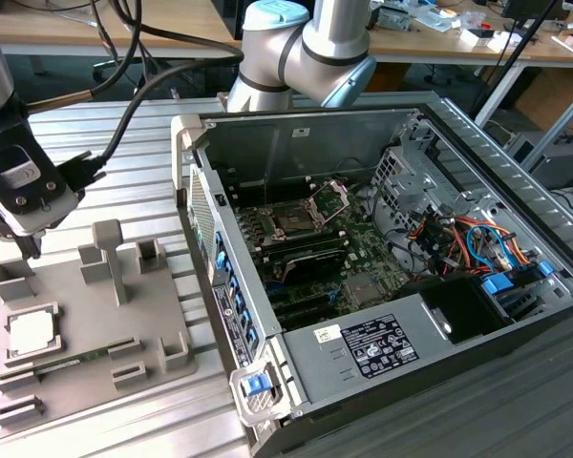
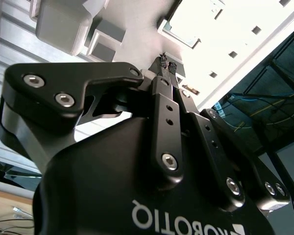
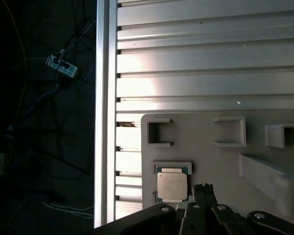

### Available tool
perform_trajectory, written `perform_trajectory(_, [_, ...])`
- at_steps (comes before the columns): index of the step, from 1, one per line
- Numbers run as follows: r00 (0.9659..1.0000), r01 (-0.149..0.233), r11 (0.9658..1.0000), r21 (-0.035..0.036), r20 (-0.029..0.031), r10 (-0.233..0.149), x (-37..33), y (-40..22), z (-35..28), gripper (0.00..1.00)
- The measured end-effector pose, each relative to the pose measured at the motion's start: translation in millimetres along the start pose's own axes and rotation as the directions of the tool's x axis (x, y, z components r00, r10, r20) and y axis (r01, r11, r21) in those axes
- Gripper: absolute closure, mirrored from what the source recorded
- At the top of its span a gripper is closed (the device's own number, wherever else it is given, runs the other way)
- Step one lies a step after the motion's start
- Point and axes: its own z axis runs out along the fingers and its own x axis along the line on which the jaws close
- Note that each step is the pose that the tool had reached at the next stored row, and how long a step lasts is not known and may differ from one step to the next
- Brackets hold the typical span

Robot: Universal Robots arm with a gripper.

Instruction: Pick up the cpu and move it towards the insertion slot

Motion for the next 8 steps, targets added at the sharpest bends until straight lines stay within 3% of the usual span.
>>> perform_trajectory(8, [1.0000,0.000,1.0000,0.0000,0.0000,0.000,0.1,-0.3,2.0,0.89])
